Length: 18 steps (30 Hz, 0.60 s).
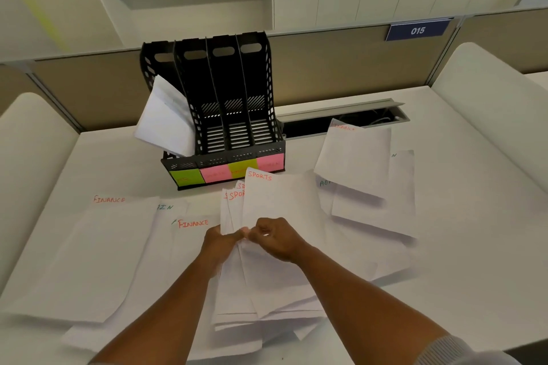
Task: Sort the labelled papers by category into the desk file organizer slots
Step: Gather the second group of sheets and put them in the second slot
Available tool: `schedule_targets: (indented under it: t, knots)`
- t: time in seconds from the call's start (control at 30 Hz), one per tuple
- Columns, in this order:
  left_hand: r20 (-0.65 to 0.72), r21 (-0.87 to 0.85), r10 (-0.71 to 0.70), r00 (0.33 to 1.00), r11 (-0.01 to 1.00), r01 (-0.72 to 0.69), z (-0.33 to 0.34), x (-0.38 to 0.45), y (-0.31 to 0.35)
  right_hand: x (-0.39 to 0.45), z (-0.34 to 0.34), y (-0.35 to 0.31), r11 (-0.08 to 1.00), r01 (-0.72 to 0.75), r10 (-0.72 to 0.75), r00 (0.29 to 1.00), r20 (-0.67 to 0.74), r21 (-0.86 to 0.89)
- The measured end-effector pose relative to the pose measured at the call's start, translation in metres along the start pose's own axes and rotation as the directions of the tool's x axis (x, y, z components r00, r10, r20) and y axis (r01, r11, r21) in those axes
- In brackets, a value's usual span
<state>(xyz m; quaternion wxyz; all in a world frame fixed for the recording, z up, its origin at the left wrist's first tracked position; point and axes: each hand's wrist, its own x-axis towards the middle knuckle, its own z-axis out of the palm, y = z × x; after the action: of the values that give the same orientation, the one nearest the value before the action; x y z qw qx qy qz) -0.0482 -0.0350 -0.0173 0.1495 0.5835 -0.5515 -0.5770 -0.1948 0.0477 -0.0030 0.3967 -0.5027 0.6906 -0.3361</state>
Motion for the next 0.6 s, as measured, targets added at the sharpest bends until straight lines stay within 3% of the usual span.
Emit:
schedule_targets:
  t: [0.07,0.13,0.23,0.3,0.37,0.47,0.6]
  knots:
    - [0.000,0.015,0.001,1.000,1.000,-0.001,-0.001,0.000,0.001,-0.002,-0.004,-0.001,1.000,-0.021,0.020,0.994,-0.110,-0.002]
    - [-0.021,0.036,0.000,1.000,0.999,0.001,-0.004,-0.001,0.001,-0.003,-0.010,0.000,0.998,-0.042,0.028,0.947,-0.319,-0.038]
    - [-0.035,0.016,-0.008,0.999,1.000,0.008,-0.011,0.000,0.000,-0.004,-0.024,0.008,0.979,-0.173,0.059,0.760,-0.647,-0.113]
    - [-0.033,-0.011,-0.004,0.999,1.000,0.004,-0.018,-0.001,-0.001,-0.005,-0.036,0.014,0.953,-0.298,0.159,0.649,-0.744,-0.055]
    - [-0.035,-0.048,0.008,0.999,0.999,-0.010,-0.025,-0.003,-0.002,-0.004,-0.046,0.018,0.924,-0.383,0.264,0.590,-0.763,0.023]
    - [-0.044,-0.111,0.016,0.999,0.994,-0.021,-0.034,-0.005,-0.003,-0.003,-0.054,0.021,0.915,-0.403,0.303,0.627,-0.718,0.035]
    - [-0.046,-0.184,0.008,0.999,0.983,-0.016,-0.043,-0.005,0.000,-0.002,-0.054,0.016,0.935,-0.239,0.342,0.804,-0.486,0.262]
